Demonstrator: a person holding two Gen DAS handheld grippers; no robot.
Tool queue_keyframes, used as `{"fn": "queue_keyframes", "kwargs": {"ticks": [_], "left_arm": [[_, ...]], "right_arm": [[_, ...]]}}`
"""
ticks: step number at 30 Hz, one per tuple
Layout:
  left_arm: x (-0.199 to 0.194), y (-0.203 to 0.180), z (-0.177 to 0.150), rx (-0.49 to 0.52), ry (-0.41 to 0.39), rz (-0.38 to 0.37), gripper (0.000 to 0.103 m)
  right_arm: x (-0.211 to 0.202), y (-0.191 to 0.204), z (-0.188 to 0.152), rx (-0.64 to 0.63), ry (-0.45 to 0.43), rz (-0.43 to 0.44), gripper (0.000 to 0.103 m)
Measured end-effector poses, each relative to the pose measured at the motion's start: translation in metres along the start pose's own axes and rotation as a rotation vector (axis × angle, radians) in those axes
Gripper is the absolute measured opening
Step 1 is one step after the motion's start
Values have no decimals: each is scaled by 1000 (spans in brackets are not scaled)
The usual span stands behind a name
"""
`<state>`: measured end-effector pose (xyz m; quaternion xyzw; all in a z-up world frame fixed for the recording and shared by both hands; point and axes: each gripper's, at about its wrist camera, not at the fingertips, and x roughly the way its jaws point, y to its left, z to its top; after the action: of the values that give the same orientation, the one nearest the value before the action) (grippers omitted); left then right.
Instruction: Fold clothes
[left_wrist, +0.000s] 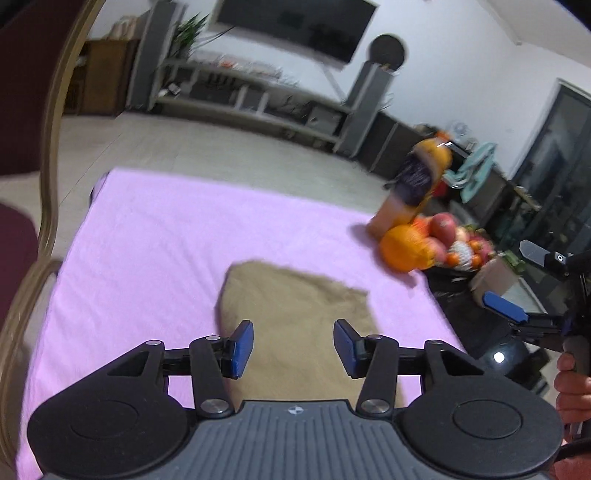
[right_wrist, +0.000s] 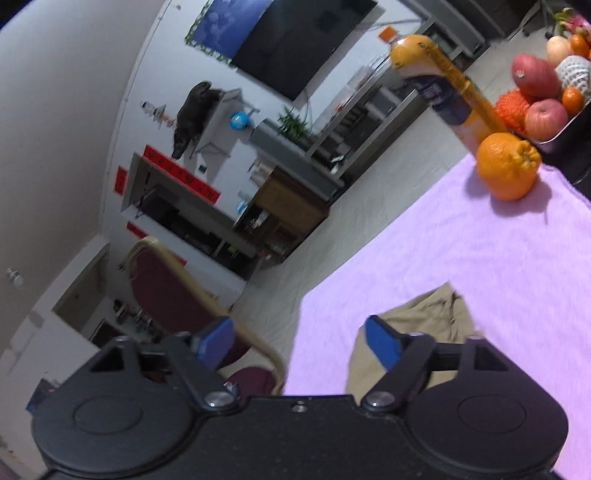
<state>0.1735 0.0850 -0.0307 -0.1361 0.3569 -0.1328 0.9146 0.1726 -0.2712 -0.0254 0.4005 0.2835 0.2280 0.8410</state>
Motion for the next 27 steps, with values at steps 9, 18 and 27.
{"fn": "queue_keyframes", "kwargs": {"ticks": [9,18,27], "left_arm": [[51,72,-32,-345,183,16,50],[91,87,-34,-469,262,-63,53],[104,83,-41,-486,268,-152,50]], "right_arm": [[44,-79,-28,101,202,-308,61],[67,-116,-42,201,294,-377,40],[79,-128,-46,357,339,-172,49]]}}
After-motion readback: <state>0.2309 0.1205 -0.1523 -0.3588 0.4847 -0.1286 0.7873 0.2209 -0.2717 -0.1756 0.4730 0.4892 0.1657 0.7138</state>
